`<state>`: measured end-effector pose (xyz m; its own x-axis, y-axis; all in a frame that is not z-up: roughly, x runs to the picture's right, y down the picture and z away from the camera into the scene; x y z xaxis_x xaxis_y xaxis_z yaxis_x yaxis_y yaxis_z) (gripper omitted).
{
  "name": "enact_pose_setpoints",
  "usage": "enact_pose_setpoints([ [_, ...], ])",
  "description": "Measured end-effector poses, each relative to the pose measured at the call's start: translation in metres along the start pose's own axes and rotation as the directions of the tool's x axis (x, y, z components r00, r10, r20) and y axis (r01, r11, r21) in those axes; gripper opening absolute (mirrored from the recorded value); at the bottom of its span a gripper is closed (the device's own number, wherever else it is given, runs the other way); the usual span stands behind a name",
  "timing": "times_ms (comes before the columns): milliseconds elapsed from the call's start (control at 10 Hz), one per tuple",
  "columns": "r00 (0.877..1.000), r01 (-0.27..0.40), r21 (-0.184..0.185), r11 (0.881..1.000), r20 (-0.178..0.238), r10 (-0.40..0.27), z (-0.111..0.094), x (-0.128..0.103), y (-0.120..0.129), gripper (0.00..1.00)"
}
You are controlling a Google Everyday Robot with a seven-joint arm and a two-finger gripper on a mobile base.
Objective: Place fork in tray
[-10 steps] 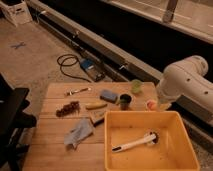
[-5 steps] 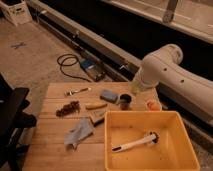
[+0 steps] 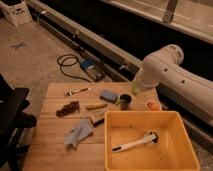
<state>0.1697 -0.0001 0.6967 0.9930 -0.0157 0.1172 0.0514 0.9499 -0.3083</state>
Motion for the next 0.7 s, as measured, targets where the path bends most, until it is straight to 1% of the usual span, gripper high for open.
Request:
enact_pose_setpoints([
  [100, 1.0, -0.008, 0.005, 1.0, 0.02, 0.008, 0.009, 0.0, -0.008, 0.65],
  [200, 0.999, 0.001, 0.006, 1.0, 0.039, -0.001, 0.017, -0.007, -0.015, 0.65],
  [300, 0.998, 0.024, 0.003, 1.0, 0.064, -0.024, 0.031, -0.024, -0.024, 0.65],
  [400, 0.996, 0.045, 0.001, 0.999, 0.078, -0.045, 0.04, -0.04, -0.03, 0.65],
  [500, 0.994, 0.071, -0.001, 0.998, 0.088, -0.07, 0.05, -0.057, -0.036, 0.65],
  [600, 0.989, 0.105, -0.008, 0.994, 0.105, -0.103, 0.062, -0.083, -0.044, 0.65],
  [700, 0.982, 0.145, -0.014, 0.989, 0.125, -0.142, 0.076, -0.113, -0.053, 0.65],
])
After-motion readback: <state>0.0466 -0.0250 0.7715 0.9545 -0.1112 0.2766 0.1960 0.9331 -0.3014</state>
